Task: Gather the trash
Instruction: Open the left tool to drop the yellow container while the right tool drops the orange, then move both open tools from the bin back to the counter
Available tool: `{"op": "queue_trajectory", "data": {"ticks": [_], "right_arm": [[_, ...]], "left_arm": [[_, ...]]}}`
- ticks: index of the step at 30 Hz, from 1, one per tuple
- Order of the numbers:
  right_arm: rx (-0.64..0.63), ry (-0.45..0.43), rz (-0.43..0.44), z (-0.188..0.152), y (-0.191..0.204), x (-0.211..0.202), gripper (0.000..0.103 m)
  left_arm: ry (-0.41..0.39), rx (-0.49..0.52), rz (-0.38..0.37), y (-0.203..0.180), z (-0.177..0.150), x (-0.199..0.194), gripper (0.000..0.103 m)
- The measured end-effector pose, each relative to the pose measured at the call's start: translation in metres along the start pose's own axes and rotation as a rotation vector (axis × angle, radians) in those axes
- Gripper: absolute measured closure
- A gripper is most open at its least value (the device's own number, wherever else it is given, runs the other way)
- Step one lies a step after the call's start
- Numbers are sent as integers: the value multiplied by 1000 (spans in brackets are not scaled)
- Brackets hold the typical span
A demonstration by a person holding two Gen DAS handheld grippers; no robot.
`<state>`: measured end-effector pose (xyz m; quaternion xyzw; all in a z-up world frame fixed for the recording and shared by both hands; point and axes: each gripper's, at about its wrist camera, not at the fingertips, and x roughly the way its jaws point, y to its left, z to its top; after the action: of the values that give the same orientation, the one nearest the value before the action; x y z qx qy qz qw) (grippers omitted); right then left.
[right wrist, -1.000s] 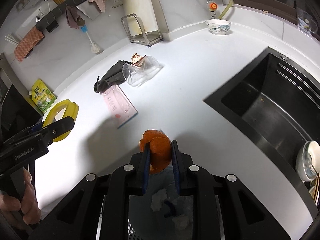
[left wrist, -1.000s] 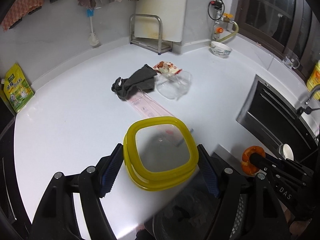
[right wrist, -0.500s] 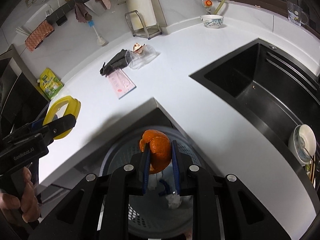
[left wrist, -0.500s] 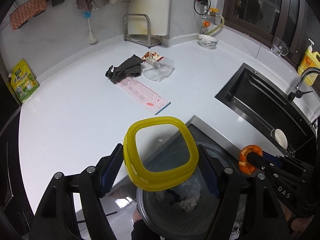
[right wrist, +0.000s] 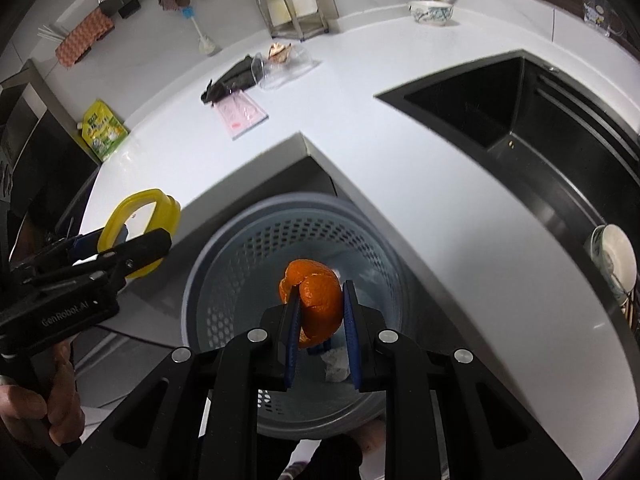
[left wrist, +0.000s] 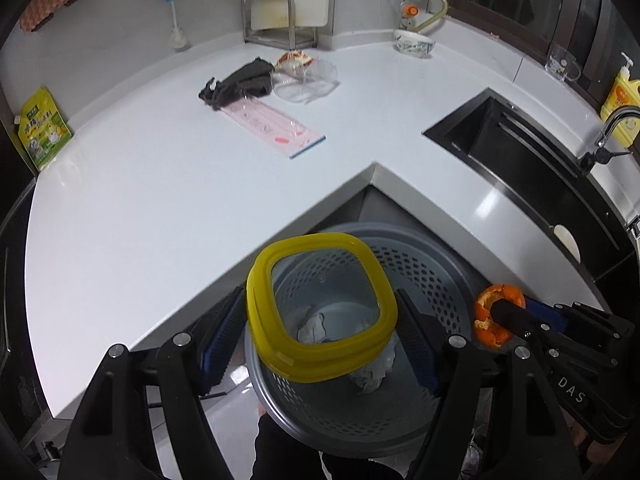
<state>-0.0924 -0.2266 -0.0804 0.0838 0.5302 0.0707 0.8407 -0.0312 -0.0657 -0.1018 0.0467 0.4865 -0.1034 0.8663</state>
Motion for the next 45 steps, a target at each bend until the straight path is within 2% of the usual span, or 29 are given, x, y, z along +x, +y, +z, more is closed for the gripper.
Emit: {"op": "queue_trajectory", "data": {"ticks": [10, 19, 21, 22, 23, 25, 37, 45], "right_arm": [[-13, 72, 23, -13, 0, 33, 84], [-10, 99, 35, -15, -2, 48, 83], [-13, 99, 38, -15, -1, 48, 81], [-14, 99, 38, -13, -1, 49, 74], [-15, 95, 29, -13, -1, 48, 61], [-6, 84, 28, -12, -2, 47, 52], [12, 80, 24, -5, -6, 35, 52], [-8, 63, 25, 10, -5, 14, 49]], "left_arm": [[56, -25, 5, 3, -20, 27, 31], [79, -36, 11, 7, -24, 37, 29], [81, -43, 10, 9, -24, 37, 29], [83, -45, 12, 9, -24, 38, 27], [85, -48, 16, 10, -24, 38, 26], [82, -58, 21, 13, -24, 37, 22], [76, -76, 40, 20, -15, 27, 20], [-7, -85, 35, 17, 13, 0, 11]]}}
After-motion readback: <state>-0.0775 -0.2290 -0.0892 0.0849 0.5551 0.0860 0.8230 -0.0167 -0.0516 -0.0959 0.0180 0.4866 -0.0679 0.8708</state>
